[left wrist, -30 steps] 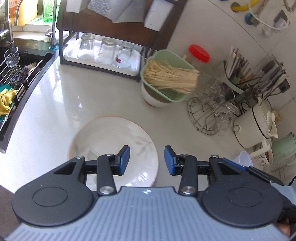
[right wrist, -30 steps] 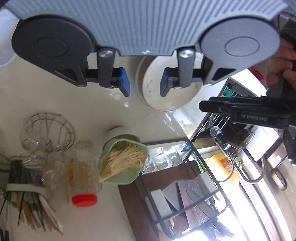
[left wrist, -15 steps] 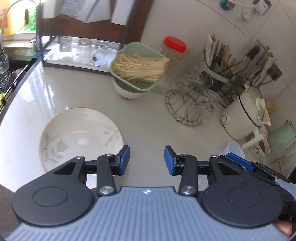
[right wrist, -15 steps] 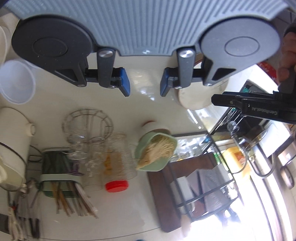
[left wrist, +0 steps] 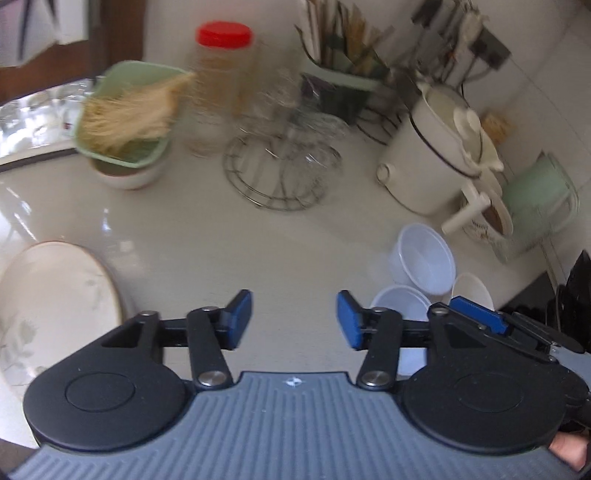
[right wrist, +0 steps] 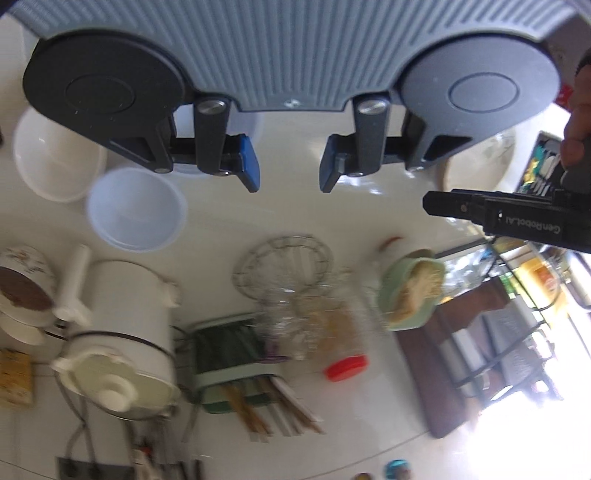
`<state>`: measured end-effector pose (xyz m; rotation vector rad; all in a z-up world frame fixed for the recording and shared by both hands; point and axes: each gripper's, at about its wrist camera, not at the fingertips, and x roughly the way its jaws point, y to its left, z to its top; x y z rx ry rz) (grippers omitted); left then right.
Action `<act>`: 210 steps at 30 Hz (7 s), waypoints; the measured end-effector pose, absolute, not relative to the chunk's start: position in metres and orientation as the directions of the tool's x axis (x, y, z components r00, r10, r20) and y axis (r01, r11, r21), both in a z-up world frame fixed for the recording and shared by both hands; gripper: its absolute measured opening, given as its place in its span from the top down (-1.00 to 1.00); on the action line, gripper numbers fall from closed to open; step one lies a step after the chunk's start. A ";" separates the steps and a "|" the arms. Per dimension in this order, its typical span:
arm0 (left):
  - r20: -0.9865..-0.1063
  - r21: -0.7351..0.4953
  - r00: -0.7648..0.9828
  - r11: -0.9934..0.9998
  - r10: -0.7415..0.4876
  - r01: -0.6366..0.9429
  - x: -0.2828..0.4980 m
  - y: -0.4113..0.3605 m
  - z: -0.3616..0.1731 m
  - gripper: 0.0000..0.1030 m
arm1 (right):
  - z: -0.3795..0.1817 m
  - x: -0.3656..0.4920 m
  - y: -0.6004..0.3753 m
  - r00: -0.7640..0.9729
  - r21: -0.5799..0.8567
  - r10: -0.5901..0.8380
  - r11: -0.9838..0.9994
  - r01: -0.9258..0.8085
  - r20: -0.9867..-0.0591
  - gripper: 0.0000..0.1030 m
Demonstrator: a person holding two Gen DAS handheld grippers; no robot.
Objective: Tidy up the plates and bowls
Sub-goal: 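Move both grippers away from the plates toward the plastic bowls, then close both grippers on the rim of the pale-blue plastic bowl, then lift the pale-blue bowl with both grippers and carry it beside the plate stack, then lower the pale-blue bowl onto the counter and open both grippers, then move both grippers to the white plastic bowl near the rice cooker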
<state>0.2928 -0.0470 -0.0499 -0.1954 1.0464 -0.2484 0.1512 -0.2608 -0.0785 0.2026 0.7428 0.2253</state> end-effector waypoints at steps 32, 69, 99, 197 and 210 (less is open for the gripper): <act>-0.906 -0.338 0.172 0.905 -0.387 0.257 0.338 -0.169 -0.157 0.65 | -0.159 0.141 -0.341 0.638 0.289 0.133 0.946 0.147 -0.759 0.53; -0.878 -0.384 0.162 0.866 -0.450 0.320 0.335 -0.172 -0.172 0.75 | -0.175 0.153 -0.366 0.586 0.351 0.166 0.911 0.217 -0.793 0.55; -0.866 -0.342 0.387 0.940 -0.315 -0.001 0.316 -0.004 -0.130 0.76 | -0.146 0.197 -0.238 0.489 0.395 0.417 0.906 -0.152 -0.766 0.64; -0.726 -0.435 0.406 0.828 -0.555 0.354 0.289 0.036 -0.063 0.59 | -0.072 0.134 -0.181 0.643 0.151 -0.082 0.942 0.299 -0.762 0.16; -0.727 -0.448 0.363 0.803 -0.583 0.393 0.320 -0.021 -0.067 0.59 | -0.073 0.142 -0.224 0.642 0.149 -0.129 0.921 0.360 -0.756 0.17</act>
